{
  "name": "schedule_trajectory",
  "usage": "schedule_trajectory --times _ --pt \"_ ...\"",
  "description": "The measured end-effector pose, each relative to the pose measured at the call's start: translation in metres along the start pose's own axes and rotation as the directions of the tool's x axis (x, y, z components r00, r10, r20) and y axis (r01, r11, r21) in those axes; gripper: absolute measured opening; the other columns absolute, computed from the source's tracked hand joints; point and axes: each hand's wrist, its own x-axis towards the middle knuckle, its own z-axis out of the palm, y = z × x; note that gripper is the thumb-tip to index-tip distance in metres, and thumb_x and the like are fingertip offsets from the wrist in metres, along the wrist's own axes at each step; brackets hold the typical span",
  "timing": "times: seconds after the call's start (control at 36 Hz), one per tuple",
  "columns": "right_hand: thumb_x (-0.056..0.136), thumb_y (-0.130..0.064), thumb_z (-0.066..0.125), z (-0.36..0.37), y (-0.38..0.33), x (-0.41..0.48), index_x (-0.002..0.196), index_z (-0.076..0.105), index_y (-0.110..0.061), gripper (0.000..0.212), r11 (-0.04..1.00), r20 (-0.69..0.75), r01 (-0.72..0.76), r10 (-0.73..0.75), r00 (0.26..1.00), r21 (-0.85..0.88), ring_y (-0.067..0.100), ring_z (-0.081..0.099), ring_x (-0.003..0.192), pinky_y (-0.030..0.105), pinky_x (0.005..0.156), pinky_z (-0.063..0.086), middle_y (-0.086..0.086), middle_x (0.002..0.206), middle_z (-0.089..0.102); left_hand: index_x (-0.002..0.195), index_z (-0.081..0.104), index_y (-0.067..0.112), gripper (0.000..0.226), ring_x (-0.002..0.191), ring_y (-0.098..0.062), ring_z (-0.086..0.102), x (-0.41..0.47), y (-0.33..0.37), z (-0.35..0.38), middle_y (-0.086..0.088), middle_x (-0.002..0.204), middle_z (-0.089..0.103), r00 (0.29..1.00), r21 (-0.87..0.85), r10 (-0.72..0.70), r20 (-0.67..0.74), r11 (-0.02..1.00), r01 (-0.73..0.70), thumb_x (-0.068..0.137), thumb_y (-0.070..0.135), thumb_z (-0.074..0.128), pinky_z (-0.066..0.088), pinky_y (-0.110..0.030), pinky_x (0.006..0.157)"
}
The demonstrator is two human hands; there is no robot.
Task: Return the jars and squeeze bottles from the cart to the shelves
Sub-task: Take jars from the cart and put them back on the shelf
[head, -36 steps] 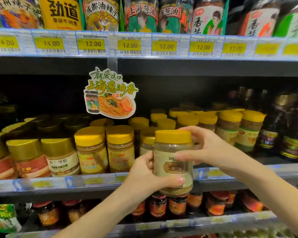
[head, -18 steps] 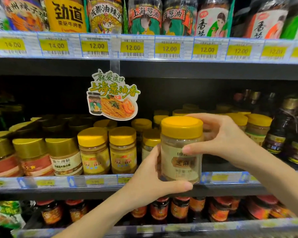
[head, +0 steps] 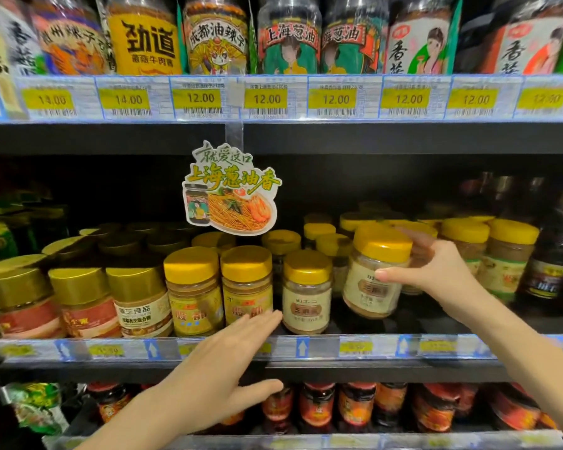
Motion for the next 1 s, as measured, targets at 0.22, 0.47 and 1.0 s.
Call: schedule_trajectory --times 0.22,0.47,1.0 --pt "0.046 -0.021 0.082 0.007 0.034 -0.001 0.107 0.052 -0.038 0.069 0.999 0.05 -0.018 0.02 0.999 -0.033 -0.017 0.061 0.09 0.005 0.067 0.05 -0.023 0.102 0.063 0.137 0.041 0.026 0.077 0.121 0.012 0.029 -0.008 -0.009 0.007 0.029 0.131 0.044 0.995 0.238 -0.063 0.082 0.97 0.042 0.084 0.072 0.012 0.019 -0.011 0.103" --pt "0.03 -0.054 0.088 0.009 0.049 -0.003 0.127 0.049 -0.03 0.108 0.994 0.079 -0.101 0.103 0.992 -0.03 0.004 0.061 0.111 0.019 0.083 0.053 -0.011 0.12 0.063 0.138 0.041 0.025 0.076 0.123 0.009 0.029 -0.007 -0.011 0.005 0.027 0.133 0.039 0.99 0.263 -0.052 0.134 0.965 0.015 0.085 0.071 0.012 0.019 -0.015 0.104" --pt "0.07 -0.014 0.075 0.011 0.028 -0.016 0.127 0.051 -0.014 0.062 0.965 0.131 -0.142 0.174 0.976 -0.222 -0.006 0.062 0.102 0.014 0.089 0.05 -0.01 0.117 0.063 0.149 -0.005 0.029 0.085 0.13 0.012 -0.019 -0.004 -0.027 0.019 0.024 0.146 -0.014 0.977 0.079 0.21 0.02 0.974 -0.211 0.088 0.059 0.046 -0.021 -0.006 0.101"
